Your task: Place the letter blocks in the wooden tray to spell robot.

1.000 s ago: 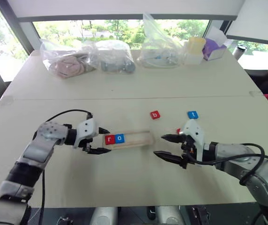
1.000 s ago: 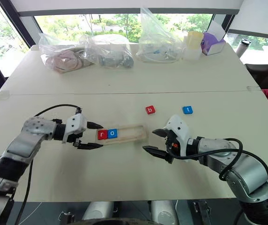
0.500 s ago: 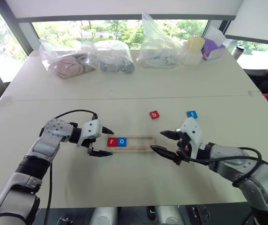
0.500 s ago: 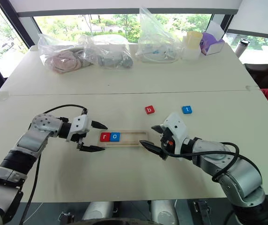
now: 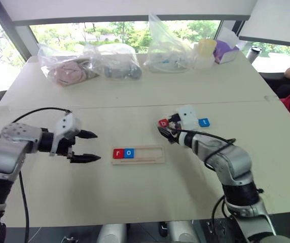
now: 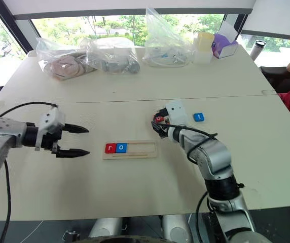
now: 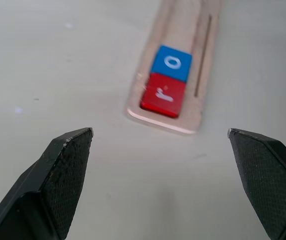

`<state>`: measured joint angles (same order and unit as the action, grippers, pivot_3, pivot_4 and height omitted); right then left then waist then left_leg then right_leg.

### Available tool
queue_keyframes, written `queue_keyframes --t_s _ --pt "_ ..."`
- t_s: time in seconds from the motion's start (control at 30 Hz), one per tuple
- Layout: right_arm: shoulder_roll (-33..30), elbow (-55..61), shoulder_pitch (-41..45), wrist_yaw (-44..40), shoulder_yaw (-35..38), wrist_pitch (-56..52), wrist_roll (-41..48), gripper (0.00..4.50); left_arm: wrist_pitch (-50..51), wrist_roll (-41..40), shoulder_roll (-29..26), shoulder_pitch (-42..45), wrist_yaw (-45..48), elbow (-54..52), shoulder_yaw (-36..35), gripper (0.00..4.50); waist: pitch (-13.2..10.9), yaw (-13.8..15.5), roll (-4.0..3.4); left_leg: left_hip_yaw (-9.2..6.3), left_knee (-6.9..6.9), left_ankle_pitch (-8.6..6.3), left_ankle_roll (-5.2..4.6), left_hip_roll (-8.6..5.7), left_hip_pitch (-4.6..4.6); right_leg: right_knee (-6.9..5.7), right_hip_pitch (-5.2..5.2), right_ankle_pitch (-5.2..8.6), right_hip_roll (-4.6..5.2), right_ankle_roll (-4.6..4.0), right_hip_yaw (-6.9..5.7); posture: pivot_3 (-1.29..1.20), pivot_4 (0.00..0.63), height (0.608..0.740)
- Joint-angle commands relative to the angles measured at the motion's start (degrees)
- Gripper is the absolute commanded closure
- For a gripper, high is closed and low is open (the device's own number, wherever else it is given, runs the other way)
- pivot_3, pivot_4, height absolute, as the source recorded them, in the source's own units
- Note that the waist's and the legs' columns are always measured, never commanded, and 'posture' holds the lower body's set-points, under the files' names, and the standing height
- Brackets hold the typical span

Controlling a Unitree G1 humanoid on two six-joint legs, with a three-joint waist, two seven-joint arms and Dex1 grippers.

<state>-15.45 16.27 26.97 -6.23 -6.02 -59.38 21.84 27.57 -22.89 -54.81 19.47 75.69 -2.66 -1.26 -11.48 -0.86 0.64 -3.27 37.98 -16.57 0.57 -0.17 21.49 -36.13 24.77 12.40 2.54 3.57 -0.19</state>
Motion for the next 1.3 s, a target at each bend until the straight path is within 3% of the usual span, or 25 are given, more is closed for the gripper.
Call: queue_keyframes --t_s 0.03,0.23,0.43,0.53,0.63,0.77,0.93,1.03,1.17,1.23,1.3 --pt "2.1 -3.0 2.9 1.3 -1.4 1.0 -3.0 0.85 6.0 -5.1 -0.4 1.5 -4.2 -6.1 -5.9 0.02 0.0 0.0 0.0 0.0 0.0 0.0 0.0 0.0 0.0 0.0 0.0 -0.02 0.01 0.03 0.0 0.0 0.15 0.74" --pt "3.1 -9.3 4.2 0.6 -3.8 3.9 -7.3 0.85 12.6 -10.2 -0.5 0.9 -9.5 -15.8 -9.8 0.02 0.0 -0.2 0.0 0.0 -0.03 0.0 0.0 -0.03 0.02 0.03 0.01 -0.08 0.05 0.18 0.03 0.0 0.15 0.74" --pt "5.3 -15.8 4.8 -0.1 -4.7 8.6 -10.8 0.85 13.9 -11.8 1.4 -1.9 -14.3 -18.5 -11.0 0.02 0.0 -0.7 0.01 0.0 -0.03 0.0 0.0 -0.04 -0.12 -0.04 -0.02 -0.08 -0.06 0.07 0.06 0.0 0.15 0.74" --pt "6.2 -16.0 4.7 -0.4 -4.7 9.4 -11.8 1.74 13.1 -11.7 2.1 -2.8 -15.7 -18.5 -10.6 0.0 0.0 -0.7 0.02 0.0 -0.01 0.02 0.02 -0.02 -0.12 -0.05 -0.03 -0.09 -0.12 -0.05 0.05 0.0 0.15 0.74" --pt "6.2 -15.3 4.8 -0.7 -4.8 9.6 -12.9 3.19 12.9 -12.2 2.9 -2.6 -16.3 -19.0 -9.4 0.0 0.0 -0.8 0.02 0.0 -0.01 0.02 0.03 -0.02 -0.12 -0.05 -0.03 -0.08 -0.12 -0.07 0.06 0.0 0.15 0.74" --pt "5.3 -12.7 4.7 0.1 -3.7 9.8 -14.6 3.19 12.8 -12.4 4.2 -1.0 -16.6 -19.3 -7.4 0.0 0.0 -1.1 0.01 0.0 -0.01 0.02 0.03 -0.02 -0.09 -0.04 -0.02 -0.12 -0.1 -0.01 0.06 0.0 0.15 0.74" --pt "2.9 1.3 1.2 3.0 1.8 3.9 -15.7 3.19 13.0 -12.3 5.8 1.2 -16.3 -20.8 -3.5 0.0 0.0 -0.9 0.01 -0.02 -0.01 0.02 0.03 -0.07 0.0 -0.01 0.02 -0.13 -0.03 0.06 0.06 0.0 0.15 0.74" --pt "2.5 22.3 -10.0 5.0 7.1 -6.8 -15.5 3.19 13.8 -13.8 7.1 1.4 -15.6 -22.5 -1.2 0.0 0.0 0.1 0.03 -0.06 -0.07 0.02 0.03 -0.08 0.05 0.02 0.06 -0.09 0.02 0.17 0.06 0.0 0.15 0.74" --pt "11.0 36.0 -19.7 11.1 12.5 -15.1 -17.8 3.19 12.2 -12.1 8.4 3.0 -15.0 -19.9 1.8 0.0 0.0 -0.2 0.02 -0.08 -0.15 0.0 0.02 -0.08 0.03 0.02 0.07 -0.02 0.01 0.19 0.06 0.0 0.15 0.74" --pt "16.3 38.0 -22.6 13.7 15.3 -16.6 -19.0 3.19 11.3 -11.6 8.9 4.0 -14.5 -18.5 2.7 0.0 0.0 -0.3 0.02 0.0 -0.12 0.0 0.02 -0.07 -0.04 0.01 0.1 0.05 -0.01 0.03 0.16 0.0 0.15 0.74" --pt "17.2 38.3 -24.9 14.3 15.1 -16.1 -20.0 3.19 10.8 -11.3 9.5 4.9 -13.9 -17.1 3.6 0.0 0.0 -0.3 0.0 -0.03 -0.07 0.02 0.04 -0.02 -0.08 0.02 0.1 0.06 -0.09 -0.02 0.15 0.0 0.15 0.74"
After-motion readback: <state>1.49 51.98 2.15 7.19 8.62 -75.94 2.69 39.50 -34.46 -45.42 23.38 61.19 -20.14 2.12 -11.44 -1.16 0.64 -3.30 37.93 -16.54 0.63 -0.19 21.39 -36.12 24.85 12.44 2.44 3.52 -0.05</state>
